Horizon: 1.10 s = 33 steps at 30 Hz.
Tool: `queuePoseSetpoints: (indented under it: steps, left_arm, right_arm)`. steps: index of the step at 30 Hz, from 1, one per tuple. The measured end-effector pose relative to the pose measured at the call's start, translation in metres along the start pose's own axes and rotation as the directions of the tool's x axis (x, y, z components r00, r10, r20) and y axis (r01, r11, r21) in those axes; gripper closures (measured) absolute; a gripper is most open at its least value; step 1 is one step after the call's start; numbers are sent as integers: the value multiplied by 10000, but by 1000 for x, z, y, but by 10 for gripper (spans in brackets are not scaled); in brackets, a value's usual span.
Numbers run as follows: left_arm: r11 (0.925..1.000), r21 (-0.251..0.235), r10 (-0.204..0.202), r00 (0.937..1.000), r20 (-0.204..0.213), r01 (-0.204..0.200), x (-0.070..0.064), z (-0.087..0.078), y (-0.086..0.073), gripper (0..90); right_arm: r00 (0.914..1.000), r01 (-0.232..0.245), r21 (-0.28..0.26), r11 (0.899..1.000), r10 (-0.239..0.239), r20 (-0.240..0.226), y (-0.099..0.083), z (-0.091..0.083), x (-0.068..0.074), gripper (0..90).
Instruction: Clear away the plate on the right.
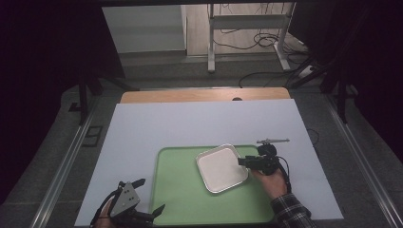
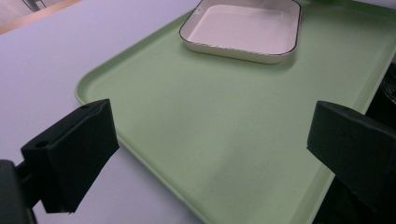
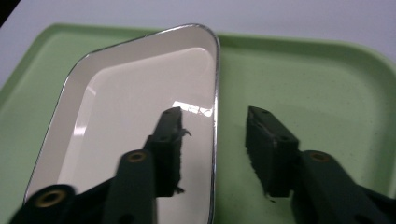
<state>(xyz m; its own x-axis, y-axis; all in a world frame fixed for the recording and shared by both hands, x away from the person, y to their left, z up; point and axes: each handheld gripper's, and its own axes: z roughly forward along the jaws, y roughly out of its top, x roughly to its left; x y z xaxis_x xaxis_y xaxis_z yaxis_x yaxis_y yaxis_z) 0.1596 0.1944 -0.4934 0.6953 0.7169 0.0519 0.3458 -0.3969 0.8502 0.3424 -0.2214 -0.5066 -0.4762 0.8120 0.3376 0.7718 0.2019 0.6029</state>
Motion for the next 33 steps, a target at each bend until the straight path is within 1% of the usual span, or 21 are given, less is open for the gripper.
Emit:
queuePoseSetpoints:
  steps: [2,4,8,12,14,20,22,23,24,28,31,33]
  left_arm:
    - [10000,1,10,10000,1,-10,0,0,0,16]
    - [10000,2,13,10000,1,-13,0,0,0,16]
    - [10000,-1,21,10000,-5,-21,0,0,0,16]
    - [10000,-6,22,10000,-2,-22,0,0,0,16]
    - [10000,-8,21,10000,-4,-21,0,0,0,16]
    - [10000,-18,8,10000,0,-8,0,0,0,16]
    - [10000,-19,6,10000,2,-6,0,0,0,16]
    - [10000,-19,9,10000,1,-9,0,0,0,16]
    - [10000,-15,16,10000,0,-16,0,0,0,16]
    - [10000,-15,8,10000,3,-8,0,0,0,16]
    - [10000,-8,16,10000,2,-16,0,0,0,16]
    - [10000,-10,23,10000,-2,-23,0,0,0,16]
  right_arm:
    - [9987,462,-44,9989,-461,204,-1,-3,2,478]
    - [9964,784,-84,9969,-781,331,0,-7,4,442]
    - [9883,1407,-172,9899,-1394,621,-1,-14,9,385]
    - [9813,1828,-194,9830,-1812,643,-3,-18,13,346]
    - [9778,2019,-196,9792,-2004,614,-4,-21,14,345]
    - [9718,2329,-197,9723,-2319,425,-5,-27,21,347]
    - [9678,2493,-240,9681,-2482,417,-6,-30,23,353]
    - [9629,2677,-222,9633,-2667,404,-7,-33,26,353]
    - [9629,2677,-222,9633,-2667,404,-7,-33,26,353]
    - [9569,2888,-226,9571,-2878,395,-9,-38,32,361]
    - [9520,3054,-185,9520,-3049,278,-13,-40,37,392]
    - [9487,3159,-123,9487,-3158,156,-15,-42,40,450]
